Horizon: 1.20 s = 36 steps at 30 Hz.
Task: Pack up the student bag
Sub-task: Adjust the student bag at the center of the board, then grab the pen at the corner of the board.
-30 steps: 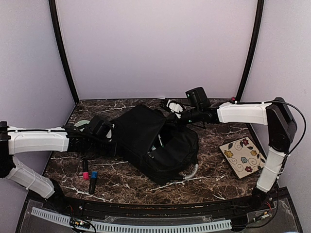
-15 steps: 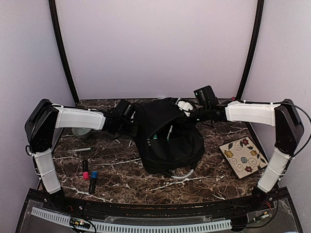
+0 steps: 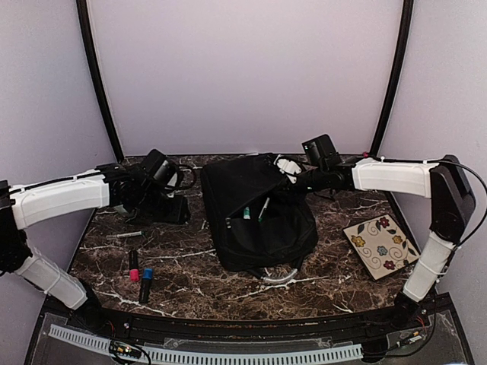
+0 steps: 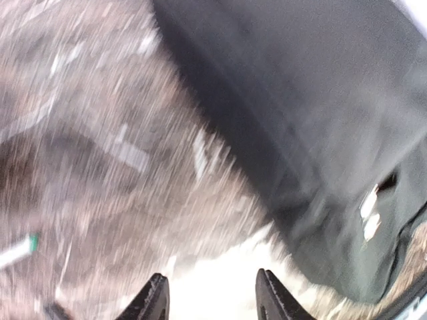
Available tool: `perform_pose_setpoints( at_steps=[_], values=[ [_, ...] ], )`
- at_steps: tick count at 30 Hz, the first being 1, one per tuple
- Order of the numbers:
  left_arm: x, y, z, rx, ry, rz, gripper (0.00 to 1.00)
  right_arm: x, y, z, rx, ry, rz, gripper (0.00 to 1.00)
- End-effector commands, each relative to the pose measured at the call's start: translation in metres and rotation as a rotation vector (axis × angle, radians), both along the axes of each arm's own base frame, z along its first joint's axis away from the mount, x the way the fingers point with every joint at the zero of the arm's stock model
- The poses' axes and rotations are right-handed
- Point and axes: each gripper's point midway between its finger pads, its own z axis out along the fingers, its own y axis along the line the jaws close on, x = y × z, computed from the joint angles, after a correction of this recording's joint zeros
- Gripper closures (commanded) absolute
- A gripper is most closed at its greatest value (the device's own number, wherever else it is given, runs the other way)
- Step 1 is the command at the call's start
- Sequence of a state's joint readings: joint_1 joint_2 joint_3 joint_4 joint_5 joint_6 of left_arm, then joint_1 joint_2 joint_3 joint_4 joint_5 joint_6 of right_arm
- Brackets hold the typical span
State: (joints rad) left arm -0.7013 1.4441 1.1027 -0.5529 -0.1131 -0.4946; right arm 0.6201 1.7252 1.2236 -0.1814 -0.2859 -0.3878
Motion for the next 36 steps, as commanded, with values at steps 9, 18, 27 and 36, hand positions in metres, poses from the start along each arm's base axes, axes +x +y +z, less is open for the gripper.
perform_pose_setpoints(
  at_steps=[9, 18, 27, 36],
  values=[
    [-0.134, 0.088, -0.071, 0.149, 0.434, 0.123, 0.61, -0.011, 0.035, 0.016, 0.106, 0.034, 0.101, 0.95],
    [-0.156, 0.105, -0.082, 0.148, 0.488, 0.216, 0.58, -0.011, 0.035, 0.013, 0.102, 0.045, 0.098, 0.95],
    [-0.176, 0.115, -0.094, 0.126, 0.551, 0.316, 0.58, -0.012, 0.035, 0.014, 0.104, 0.040, 0.101, 0.95],
    [-0.175, 0.115, -0.112, 0.135, 0.554, 0.327, 0.62, -0.014, 0.035, 0.012, 0.107, 0.052, 0.104, 0.95]
  ],
)
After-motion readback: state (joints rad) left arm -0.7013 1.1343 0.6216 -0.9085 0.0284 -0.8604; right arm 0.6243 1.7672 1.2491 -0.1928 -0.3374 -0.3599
